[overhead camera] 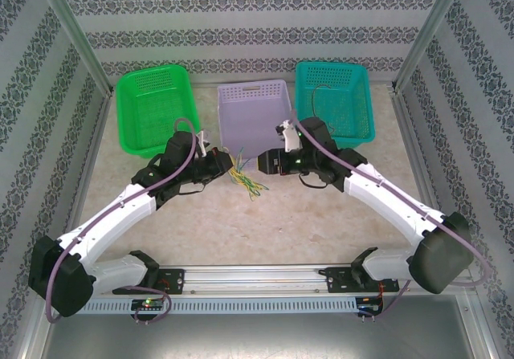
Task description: Untangle the cables
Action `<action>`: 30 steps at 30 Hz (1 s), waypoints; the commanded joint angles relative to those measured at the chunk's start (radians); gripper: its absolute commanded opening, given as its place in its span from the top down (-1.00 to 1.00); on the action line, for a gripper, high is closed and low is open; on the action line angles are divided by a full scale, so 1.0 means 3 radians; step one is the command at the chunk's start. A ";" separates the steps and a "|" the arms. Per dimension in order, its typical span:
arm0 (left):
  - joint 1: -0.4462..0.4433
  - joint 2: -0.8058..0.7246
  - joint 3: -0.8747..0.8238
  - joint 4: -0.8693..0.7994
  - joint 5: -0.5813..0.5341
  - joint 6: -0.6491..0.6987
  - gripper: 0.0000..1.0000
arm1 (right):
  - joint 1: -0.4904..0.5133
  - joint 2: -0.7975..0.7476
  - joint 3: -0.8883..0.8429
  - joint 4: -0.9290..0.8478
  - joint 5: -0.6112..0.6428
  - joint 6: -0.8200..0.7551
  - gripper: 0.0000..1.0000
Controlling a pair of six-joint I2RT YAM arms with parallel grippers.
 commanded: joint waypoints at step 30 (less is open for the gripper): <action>0.0022 0.0137 0.0285 0.0007 0.0531 0.0721 1.00 | 0.0241 -0.0242 -0.0263 0.0267 0.0629 0.1449 -0.30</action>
